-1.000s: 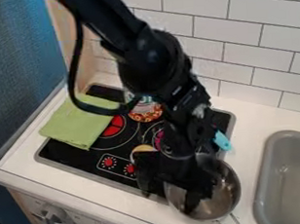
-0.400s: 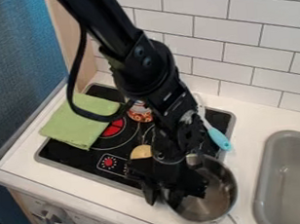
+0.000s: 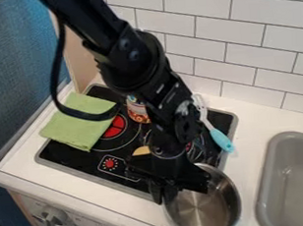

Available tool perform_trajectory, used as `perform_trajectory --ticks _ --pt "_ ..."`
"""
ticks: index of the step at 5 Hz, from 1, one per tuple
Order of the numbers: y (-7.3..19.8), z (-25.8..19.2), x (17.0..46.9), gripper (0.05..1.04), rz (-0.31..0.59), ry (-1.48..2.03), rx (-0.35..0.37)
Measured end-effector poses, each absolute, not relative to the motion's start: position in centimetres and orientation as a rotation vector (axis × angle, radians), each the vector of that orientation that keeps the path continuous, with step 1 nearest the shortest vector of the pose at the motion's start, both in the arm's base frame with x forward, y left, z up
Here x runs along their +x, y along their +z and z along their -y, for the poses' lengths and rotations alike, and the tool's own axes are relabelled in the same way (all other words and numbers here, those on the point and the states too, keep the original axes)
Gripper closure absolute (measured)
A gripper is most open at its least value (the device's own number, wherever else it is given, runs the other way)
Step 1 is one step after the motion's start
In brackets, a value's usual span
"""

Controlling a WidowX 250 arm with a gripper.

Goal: Move the silver pot to the left side of the burner

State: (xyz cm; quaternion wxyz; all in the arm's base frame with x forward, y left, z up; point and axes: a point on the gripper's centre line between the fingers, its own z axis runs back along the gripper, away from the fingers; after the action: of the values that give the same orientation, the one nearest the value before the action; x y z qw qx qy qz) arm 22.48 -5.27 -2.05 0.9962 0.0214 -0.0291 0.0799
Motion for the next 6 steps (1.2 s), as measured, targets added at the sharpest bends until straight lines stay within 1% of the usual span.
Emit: perform_trajectory --ticks 1,2,3,4,5,6 --pt "-0.2 5.5 23.4 1.008 0.083 0.176 -0.005" --pt "1.9 5.2 23.8 1.008 0.105 0.186 -0.016" --pt "4.6 2.0 23.5 1.008 0.120 0.279 -0.062" --pt "5.7 -1.5 22.3 1.008 0.114 0.378 -0.056" --pt "5.8 -5.2 22.3 1.008 0.151 0.463 0.016" --pt "5.4 -8.6 22.3 1.009 0.150 0.548 0.056"
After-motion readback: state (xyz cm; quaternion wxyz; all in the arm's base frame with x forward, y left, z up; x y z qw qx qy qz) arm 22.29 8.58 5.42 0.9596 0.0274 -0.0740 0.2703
